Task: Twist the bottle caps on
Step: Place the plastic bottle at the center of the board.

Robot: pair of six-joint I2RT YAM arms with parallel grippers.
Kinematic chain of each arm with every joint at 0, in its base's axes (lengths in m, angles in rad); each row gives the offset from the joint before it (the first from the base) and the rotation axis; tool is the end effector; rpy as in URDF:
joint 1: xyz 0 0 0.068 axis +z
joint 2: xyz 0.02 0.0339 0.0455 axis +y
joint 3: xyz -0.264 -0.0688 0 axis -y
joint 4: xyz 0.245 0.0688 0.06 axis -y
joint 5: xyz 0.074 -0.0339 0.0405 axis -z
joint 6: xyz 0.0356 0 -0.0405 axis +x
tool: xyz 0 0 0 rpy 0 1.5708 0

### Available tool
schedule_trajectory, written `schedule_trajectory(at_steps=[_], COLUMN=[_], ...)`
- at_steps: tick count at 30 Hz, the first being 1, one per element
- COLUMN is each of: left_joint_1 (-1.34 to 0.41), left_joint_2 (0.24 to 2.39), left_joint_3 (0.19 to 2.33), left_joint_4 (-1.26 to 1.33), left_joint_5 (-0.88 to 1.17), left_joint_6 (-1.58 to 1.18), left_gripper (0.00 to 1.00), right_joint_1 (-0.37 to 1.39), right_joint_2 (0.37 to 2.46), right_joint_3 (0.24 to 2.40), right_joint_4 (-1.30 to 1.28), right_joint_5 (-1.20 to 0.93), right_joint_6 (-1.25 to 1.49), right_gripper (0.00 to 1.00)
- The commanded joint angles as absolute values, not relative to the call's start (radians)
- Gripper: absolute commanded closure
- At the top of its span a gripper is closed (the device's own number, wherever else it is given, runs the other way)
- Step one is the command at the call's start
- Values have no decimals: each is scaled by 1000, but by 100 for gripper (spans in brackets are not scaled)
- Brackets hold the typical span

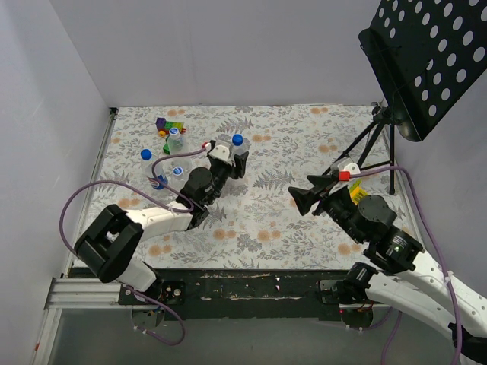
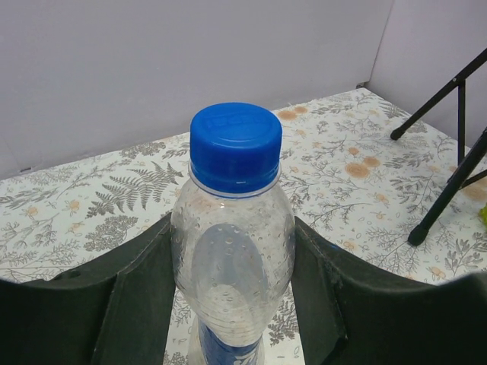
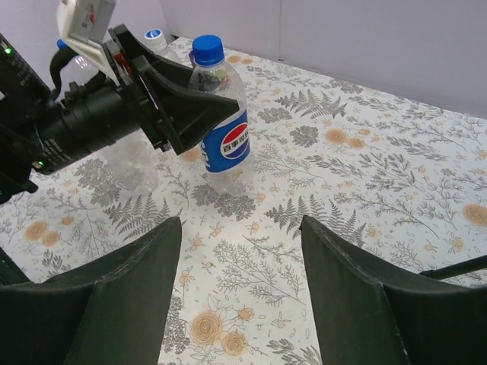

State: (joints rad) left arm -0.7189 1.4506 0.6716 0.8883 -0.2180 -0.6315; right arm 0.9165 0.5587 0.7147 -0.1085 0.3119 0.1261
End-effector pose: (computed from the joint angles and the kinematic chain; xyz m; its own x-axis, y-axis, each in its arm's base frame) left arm 0.2406 -0.2003 0.2580 -0.2178 -0.5753 -0.7884 0.4368 0.6649 -0.6059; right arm 0.0918 0.1017 0.3559 -0.0429 0.1408 -0.9891 -0.5678 0.8112 0.1401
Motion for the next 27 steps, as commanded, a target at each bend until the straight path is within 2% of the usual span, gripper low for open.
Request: schedule_trajectory(at_steps=[1, 17, 25, 27], left_joint_1=[-719, -761, -775, -776], left_joint_2=[1508, 1583, 1575, 1569], left_joint_3=[667, 540, 517, 512], left_joint_4=[1080, 1164, 1160, 1157], left_joint_5=[-287, -354, -379, -382], left_joint_6=[-641, -669, -669, -667], left_gripper=[64, 58, 45, 39], right_joint_1=[916, 916, 916, 916], right_joint_2=[512, 468, 479, 476], right_joint_3=[713, 698, 706, 704], right_joint_4=[-83, -98, -101, -100], right_joint_5=[365, 348, 327, 328], right_joint_6=[109, 100, 95, 94], right_gripper=[29, 29, 29, 29])
